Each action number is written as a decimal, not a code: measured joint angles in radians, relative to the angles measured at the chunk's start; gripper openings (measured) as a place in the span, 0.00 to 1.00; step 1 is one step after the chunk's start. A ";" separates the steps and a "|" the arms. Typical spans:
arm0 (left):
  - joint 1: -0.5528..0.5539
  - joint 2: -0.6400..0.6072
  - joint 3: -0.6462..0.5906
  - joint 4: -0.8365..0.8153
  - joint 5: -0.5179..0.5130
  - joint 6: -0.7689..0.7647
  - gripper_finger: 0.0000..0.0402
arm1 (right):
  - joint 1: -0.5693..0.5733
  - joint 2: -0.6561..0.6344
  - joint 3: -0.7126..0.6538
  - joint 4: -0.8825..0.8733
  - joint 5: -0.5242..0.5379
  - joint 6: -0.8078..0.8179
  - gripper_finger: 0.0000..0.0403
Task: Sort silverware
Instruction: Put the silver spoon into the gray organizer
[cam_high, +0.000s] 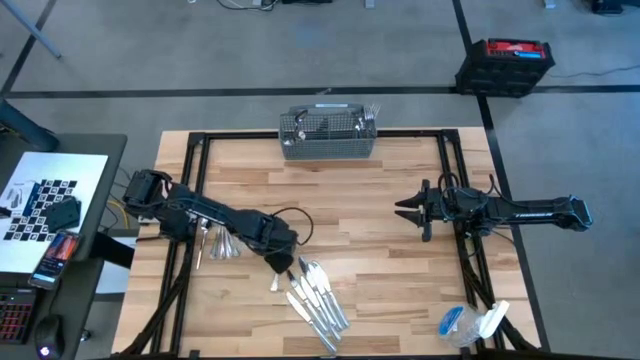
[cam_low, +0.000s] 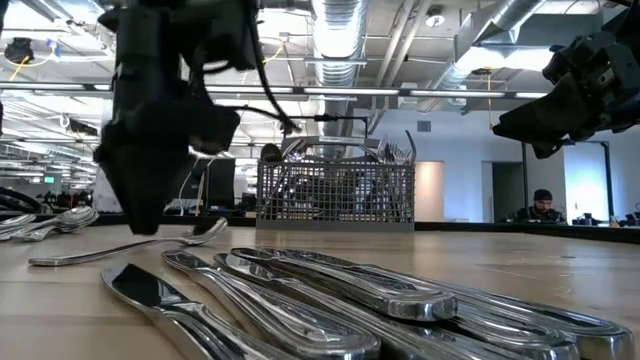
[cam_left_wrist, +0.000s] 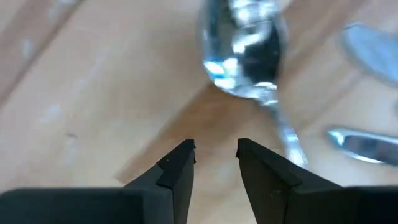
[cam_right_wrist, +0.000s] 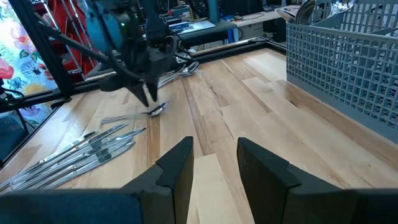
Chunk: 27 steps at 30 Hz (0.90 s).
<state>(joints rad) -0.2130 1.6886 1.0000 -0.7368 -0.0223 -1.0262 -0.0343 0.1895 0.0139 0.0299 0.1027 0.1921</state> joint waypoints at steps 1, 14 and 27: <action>-0.003 0.000 0.015 0.001 0.005 -0.025 0.28 | 0.000 0.000 0.000 0.000 0.000 0.000 0.28; -0.022 0.019 0.029 0.097 -0.028 -0.158 0.28 | 0.000 0.000 0.000 0.000 0.000 0.000 0.28; -0.015 0.128 0.078 0.043 -0.060 -0.018 0.05 | 0.000 0.008 0.000 0.000 0.000 0.000 0.28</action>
<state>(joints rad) -0.2284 1.8170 1.0784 -0.6940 -0.0825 -1.0437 -0.0341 0.1971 0.0135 0.0295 0.1025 0.1925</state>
